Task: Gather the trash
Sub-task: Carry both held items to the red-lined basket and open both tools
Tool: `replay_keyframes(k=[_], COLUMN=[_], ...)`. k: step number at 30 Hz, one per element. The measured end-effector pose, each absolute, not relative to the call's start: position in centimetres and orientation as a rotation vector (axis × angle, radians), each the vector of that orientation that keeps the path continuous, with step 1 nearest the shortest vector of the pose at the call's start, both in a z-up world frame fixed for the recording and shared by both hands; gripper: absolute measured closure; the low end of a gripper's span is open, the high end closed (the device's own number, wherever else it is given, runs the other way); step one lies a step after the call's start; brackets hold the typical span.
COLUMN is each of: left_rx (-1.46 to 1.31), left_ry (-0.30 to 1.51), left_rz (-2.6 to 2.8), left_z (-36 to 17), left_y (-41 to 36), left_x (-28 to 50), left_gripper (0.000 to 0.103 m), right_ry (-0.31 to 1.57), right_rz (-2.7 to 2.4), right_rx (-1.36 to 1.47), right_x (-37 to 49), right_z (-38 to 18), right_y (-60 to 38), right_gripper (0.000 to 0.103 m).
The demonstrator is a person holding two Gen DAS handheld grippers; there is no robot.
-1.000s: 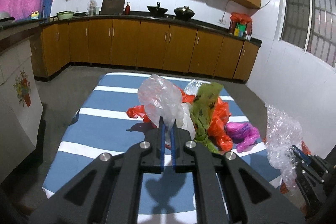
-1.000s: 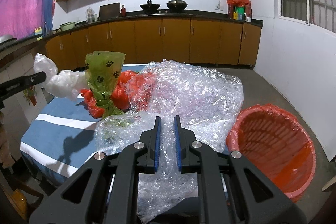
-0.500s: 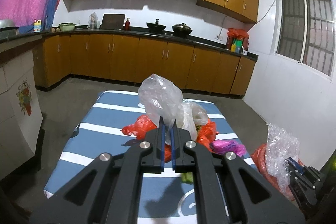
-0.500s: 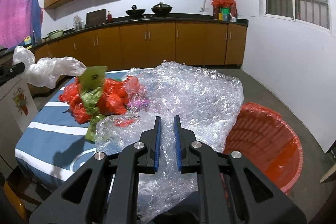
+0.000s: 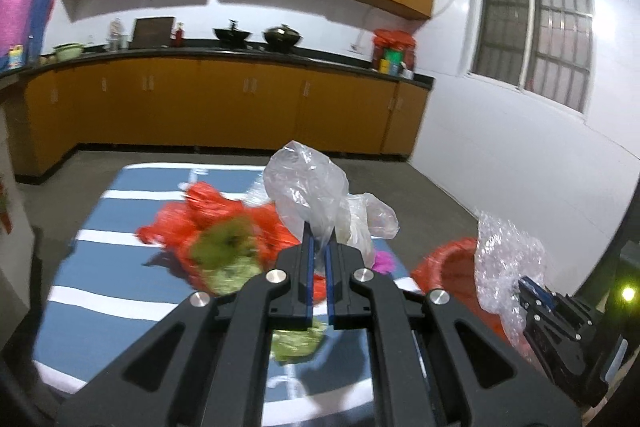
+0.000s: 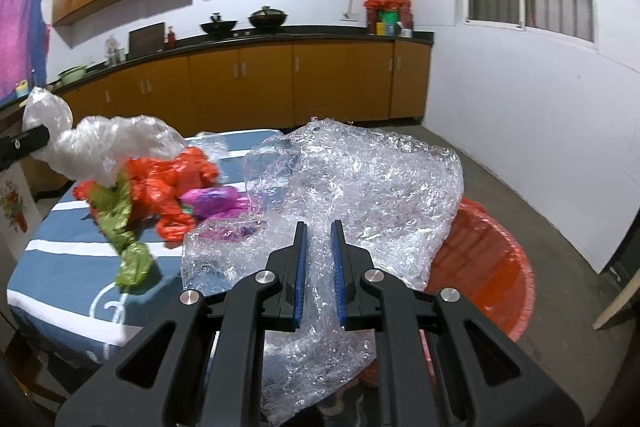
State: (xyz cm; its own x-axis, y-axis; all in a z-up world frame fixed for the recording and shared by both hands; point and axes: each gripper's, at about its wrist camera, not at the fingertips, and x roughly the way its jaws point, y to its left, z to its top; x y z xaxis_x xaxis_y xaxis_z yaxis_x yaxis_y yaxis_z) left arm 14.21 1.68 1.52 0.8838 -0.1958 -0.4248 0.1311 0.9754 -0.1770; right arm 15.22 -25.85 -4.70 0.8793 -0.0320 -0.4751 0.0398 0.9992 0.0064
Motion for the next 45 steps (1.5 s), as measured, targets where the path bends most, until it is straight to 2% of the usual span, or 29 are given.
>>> replay_keyframes(k=[31,35,39,45], left_rx=[-0.085,-0.087,-0.089,-0.083], left_ry=[0.645,0.681,0.693,0.682], left_rz=[-0.536,-0.537,-0.541,-0.511], left_z=[-5.6,-6.8,-7.4,-7.3], left_y=[-16.8,-17.6,-17.9,-17.0], left_x=[21.5,22.0,22.2,22.1], left_gripper=[0.095,0.092,0.086,0.076], right_ry=[0.519,0.521,0.519,0.526], right_rz=[-0.207,-0.201,-0.198,-0.218], right_rx=[0.204,0.226,0.233,0.225], right_x=[16.7,17.1,16.9,16.3], right_z=[-6.2,-6.3,-6.5,-6.7], right_y=[-37.7,-38.4,-38.7,-38.9], right_gripper=[0.090,0.085,0.064,0.064])
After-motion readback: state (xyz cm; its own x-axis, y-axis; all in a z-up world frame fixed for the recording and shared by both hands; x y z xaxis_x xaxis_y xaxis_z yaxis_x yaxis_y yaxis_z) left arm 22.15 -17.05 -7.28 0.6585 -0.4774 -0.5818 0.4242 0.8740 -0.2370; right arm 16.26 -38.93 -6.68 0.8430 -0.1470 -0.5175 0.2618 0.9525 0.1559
